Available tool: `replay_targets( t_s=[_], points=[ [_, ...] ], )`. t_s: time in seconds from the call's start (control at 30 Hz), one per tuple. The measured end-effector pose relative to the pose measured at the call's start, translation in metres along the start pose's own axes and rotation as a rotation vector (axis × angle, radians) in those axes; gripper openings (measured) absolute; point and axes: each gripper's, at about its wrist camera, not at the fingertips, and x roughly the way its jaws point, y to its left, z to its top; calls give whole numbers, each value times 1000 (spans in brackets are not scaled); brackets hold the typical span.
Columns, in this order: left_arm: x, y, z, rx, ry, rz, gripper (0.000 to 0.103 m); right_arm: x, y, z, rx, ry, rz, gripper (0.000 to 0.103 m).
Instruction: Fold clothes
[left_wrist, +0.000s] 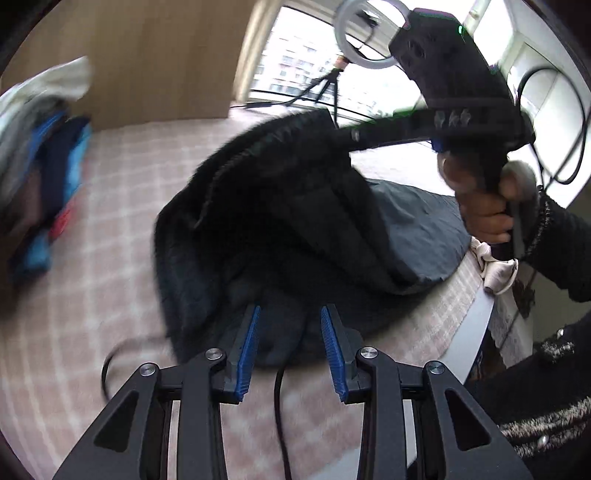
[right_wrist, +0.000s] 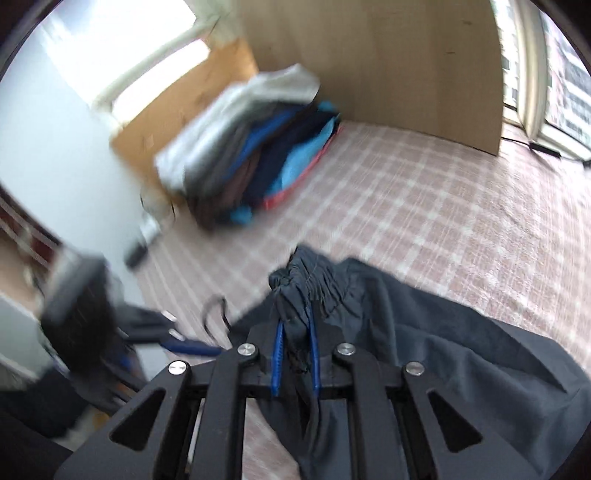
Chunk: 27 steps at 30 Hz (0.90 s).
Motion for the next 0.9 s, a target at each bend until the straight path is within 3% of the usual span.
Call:
replay_targets(
  t_s=[0.07, 0.17, 0.37, 0.47, 0.6, 0.7, 0.8, 0.9],
  points=[
    [11, 5, 15, 12, -8, -22, 32, -7, 3, 4, -2, -12, 6, 11],
    [32, 30, 36, -16, -16, 71, 32, -3, 8, 4, -13, -5, 16, 11],
    [15, 104, 24, -342, -119, 44, 30, 21, 8, -7, 6, 36, 57, 11],
    [-14, 126, 4, -450, -173, 82, 30, 42, 17, -16, -3, 66, 76, 11],
    [-61, 130, -12, -437, -225, 174, 30, 85, 41, -34, -72, 141, 50, 13],
    [-84, 126, -14, -419, -237, 212, 31, 114, 57, -47, -120, 203, 8, 23],
    [-98, 114, -4, -358, -224, 256, 31, 101, 67, -44, -118, 203, 23, 37],
    [-103, 92, 16, -266, -202, 275, 31, 45, 52, -36, -80, 161, 73, 37]
  ],
)
